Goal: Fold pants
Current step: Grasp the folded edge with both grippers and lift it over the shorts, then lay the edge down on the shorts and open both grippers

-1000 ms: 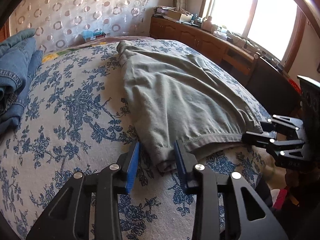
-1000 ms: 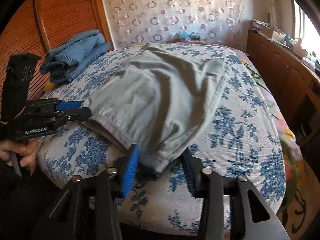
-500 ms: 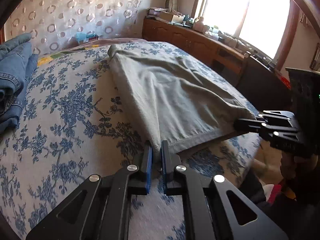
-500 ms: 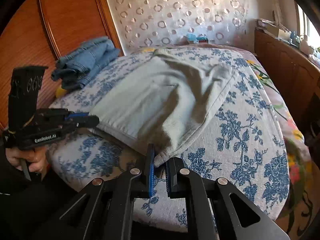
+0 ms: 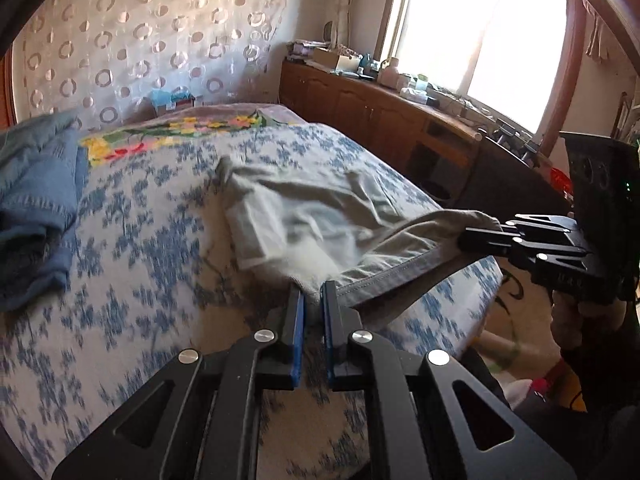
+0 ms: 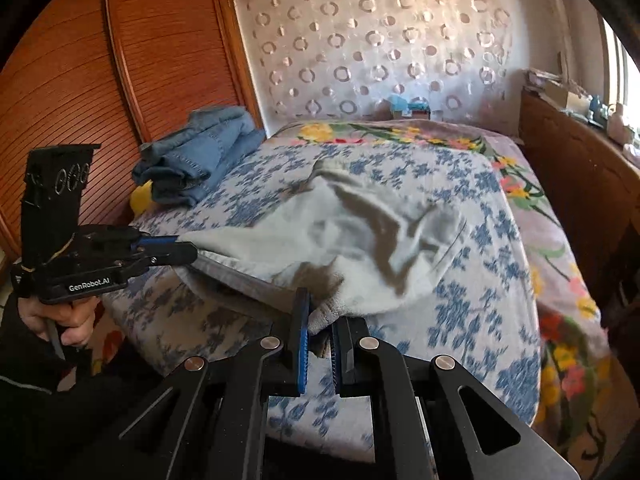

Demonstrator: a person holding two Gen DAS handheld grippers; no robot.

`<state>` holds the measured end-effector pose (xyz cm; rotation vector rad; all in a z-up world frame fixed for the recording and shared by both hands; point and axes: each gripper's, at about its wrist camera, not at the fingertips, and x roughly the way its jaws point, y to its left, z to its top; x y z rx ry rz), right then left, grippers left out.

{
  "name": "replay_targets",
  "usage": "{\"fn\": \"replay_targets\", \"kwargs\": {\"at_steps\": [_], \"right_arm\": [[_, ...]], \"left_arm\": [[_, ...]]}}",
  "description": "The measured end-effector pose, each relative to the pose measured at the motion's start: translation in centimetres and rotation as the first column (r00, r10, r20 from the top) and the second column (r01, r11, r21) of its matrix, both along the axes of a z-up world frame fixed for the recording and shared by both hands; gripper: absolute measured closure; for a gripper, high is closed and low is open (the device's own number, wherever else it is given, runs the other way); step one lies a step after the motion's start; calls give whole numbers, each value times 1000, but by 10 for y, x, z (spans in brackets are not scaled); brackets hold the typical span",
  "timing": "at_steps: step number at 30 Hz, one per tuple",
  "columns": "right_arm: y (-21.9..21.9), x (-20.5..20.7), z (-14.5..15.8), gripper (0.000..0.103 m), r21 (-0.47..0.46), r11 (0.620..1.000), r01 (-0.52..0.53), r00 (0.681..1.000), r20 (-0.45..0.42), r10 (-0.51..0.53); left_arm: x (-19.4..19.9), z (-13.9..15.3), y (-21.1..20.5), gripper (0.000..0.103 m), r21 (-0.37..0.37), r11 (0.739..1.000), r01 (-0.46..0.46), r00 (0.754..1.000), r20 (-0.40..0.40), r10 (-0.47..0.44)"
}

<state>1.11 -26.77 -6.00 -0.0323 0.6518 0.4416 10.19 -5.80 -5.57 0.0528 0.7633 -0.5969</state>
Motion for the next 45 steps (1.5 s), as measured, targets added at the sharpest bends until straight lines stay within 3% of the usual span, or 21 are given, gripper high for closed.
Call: {"fn": "replay_targets", "kwargs": {"at_steps": [10, 18, 31, 34, 37, 40, 45], "right_arm": [[5, 49, 12, 94, -29, 999, 42, 998, 39, -41], [14, 95, 10, 94, -41, 996, 82, 995, 57, -79], [21, 147, 4, 94, -46, 990, 132, 991, 19, -131], [22, 148, 3, 84, -50, 987, 154, 988, 6, -154], [16, 144, 3, 75, -38, 985, 168, 986, 6, -168], [11, 136, 3, 63, -33, 985, 172, 985, 13, -172], [9, 119, -8, 63, -66, 984, 165, 986, 10, -165]], "left_arm": [[53, 9, -13, 94, 40, 999, -9, 1000, 18, 8], [105, 17, -17, 94, 32, 999, -22, 1000, -18, 22], [152, 12, -35, 93, 113, 992, -58, 998, -9, 59], [156, 9, -37, 92, 128, 989, -71, 997, -4, 72], [155, 8, -35, 77, 118, 990, -71, 997, -6, 73], [149, 9, -30, 53, 106, 992, -71, 997, 11, 70], [137, 5, -20, 47, 98, 993, -71, 997, 10, 70]]}}
